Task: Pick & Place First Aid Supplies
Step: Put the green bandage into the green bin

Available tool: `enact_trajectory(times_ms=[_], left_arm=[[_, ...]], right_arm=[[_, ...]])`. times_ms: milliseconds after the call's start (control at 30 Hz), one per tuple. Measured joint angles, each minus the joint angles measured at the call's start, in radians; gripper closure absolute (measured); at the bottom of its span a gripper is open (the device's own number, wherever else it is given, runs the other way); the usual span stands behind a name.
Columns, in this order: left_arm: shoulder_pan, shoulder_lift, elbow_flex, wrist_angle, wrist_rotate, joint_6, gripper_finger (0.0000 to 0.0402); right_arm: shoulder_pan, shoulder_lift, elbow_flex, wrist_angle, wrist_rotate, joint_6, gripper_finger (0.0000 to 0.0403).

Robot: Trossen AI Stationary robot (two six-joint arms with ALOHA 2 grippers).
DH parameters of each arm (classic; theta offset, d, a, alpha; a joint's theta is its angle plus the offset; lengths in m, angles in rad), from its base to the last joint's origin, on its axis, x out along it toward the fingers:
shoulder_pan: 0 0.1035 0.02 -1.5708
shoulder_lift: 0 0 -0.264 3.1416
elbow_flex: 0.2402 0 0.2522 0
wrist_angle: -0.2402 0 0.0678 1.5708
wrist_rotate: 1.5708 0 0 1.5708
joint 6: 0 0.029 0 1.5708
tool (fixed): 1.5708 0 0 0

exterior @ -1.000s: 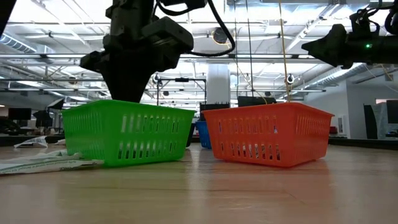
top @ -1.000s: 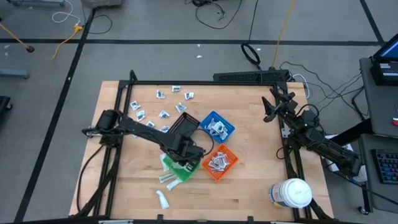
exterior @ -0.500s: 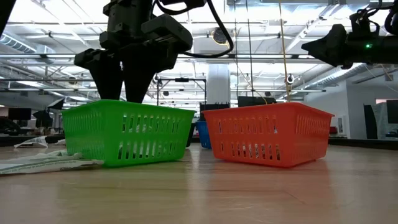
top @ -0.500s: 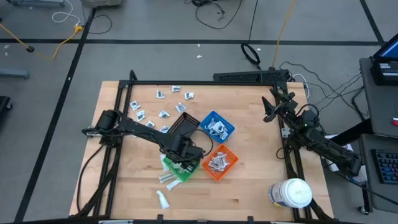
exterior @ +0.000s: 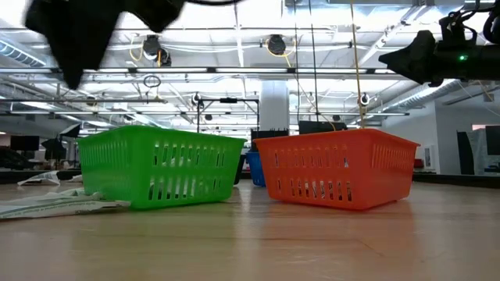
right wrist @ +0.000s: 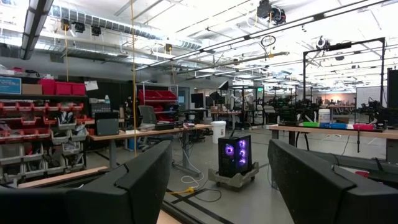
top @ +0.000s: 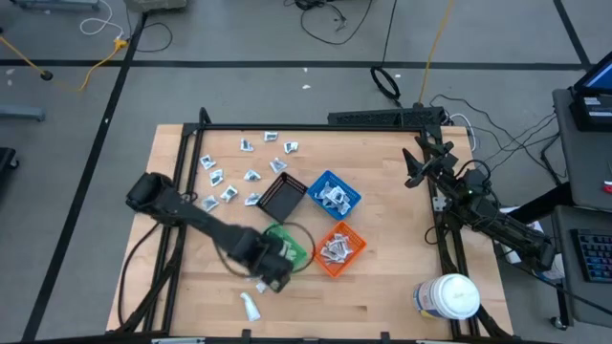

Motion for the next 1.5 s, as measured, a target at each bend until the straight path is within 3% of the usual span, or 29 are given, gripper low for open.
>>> enact_trajectory(times_ms=[200, 300, 633, 833, 1100, 1500], left_arm=[[-0.119, -0.002, 0.000, -0.002, 0.000, 0.004, 0.0211], [-0.171, -0.002, 0.000, -0.001, 0.001, 0.089, 0.0209], [-0.286, -0.002, 0.000, -0.002, -0.009, 0.828, 0.0200], [-0.341, -0.002, -0.002, 0.000, -0.148, 1.119, 0.0208], [-0.369, 0.017, -0.084, 0.086, -0.184, 1.187, 0.0195], [-0.346, 0.017, -0.235, 0.276, -0.149, 1.190, 0.0190]], right_arm=[[0.000, 0.000, 0.000, 0.000, 0.000, 0.000, 0.0140], [0.000, 0.000, 0.000, 0.000, 0.000, 0.000, 0.0140], [0.000, 0.000, 0.000, 0.000, 0.000, 0.000, 0.0140], [0.000, 0.000, 0.000, 0.000, 0.000, 0.000, 0.0140], [0.000, 0.000, 0.000, 0.000, 0.000, 0.000, 0.0140], [0.000, 0.000, 0.000, 0.000, 0.000, 0.000, 0.0140]])
